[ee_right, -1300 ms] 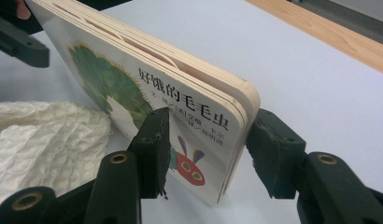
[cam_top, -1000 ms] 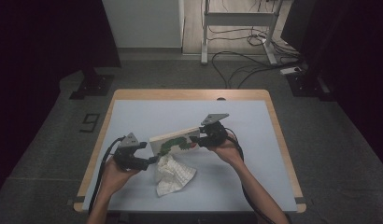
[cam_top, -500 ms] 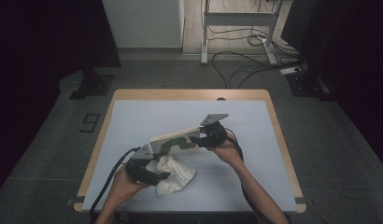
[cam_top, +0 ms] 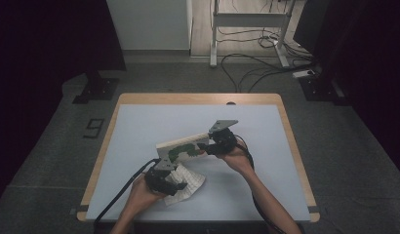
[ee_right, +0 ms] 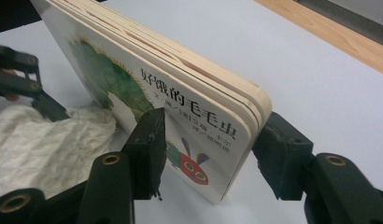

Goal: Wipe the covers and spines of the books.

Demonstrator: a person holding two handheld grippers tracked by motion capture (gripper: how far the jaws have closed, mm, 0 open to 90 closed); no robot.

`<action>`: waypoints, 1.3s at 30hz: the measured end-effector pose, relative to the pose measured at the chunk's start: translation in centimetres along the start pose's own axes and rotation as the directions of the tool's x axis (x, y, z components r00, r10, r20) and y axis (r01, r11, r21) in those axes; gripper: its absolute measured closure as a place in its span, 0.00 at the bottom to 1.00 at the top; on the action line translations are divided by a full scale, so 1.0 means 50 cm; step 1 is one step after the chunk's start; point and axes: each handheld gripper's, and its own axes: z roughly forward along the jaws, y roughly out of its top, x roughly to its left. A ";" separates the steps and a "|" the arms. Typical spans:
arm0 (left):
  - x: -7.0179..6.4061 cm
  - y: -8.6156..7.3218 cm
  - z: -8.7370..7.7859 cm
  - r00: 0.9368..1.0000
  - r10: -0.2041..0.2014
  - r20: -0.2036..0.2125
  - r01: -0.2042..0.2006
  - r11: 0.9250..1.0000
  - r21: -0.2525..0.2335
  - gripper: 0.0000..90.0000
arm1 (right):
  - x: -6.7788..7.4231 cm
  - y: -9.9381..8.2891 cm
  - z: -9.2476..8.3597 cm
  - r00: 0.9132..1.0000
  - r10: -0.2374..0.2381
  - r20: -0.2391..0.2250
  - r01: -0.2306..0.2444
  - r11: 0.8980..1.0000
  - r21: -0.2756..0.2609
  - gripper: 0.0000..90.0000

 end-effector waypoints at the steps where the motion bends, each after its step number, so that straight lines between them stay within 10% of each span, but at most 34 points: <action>1: 0.000 -0.001 0.002 1.000 0.001 -0.004 -0.001 1.000 0.003 0.34 | 0.000 0.000 0.000 1.000 0.000 0.000 0.000 1.000 0.000 0.50; 13: -0.009 0.000 -0.003 0.999 0.026 -0.020 -0.026 1.000 0.013 0.75 | 0.002 -0.001 0.000 1.000 0.003 0.005 -0.003 1.000 -0.005 0.50; 22: -0.009 0.013 -0.045 1.000 0.000 0.007 0.000 0.999 -0.043 0.76 | 0.002 -0.002 0.000 1.000 0.001 0.006 -0.001 1.000 -0.007 0.50; 39: 0.004 -0.001 -0.138 0.997 -0.023 -0.070 0.020 0.999 -0.034 0.75 | 0.002 -0.004 -0.002 1.000 0.003 0.001 -0.003 1.000 -0.008 0.50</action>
